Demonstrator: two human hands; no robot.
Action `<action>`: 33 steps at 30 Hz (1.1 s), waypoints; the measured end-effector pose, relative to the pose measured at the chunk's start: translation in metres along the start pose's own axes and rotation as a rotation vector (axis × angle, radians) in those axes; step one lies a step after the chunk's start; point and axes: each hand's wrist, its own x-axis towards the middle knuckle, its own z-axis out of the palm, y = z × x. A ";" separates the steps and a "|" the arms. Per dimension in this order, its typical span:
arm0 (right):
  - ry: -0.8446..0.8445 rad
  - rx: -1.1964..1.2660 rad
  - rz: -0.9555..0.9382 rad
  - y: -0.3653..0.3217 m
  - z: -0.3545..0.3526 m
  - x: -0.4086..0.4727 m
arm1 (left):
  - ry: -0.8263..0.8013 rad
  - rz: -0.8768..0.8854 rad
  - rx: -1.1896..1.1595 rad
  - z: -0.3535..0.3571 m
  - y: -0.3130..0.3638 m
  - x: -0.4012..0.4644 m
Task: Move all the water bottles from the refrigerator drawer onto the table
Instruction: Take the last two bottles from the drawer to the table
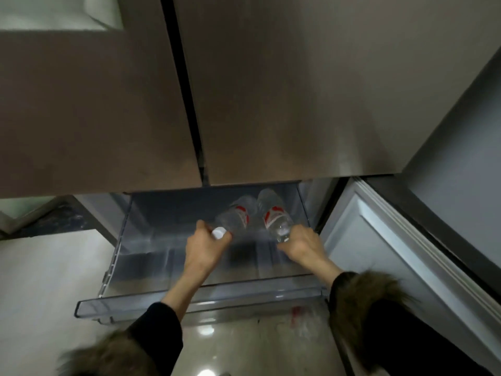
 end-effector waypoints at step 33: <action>0.092 0.184 -0.369 0.011 -0.012 -0.020 | -0.516 0.436 0.069 -0.037 -0.006 0.008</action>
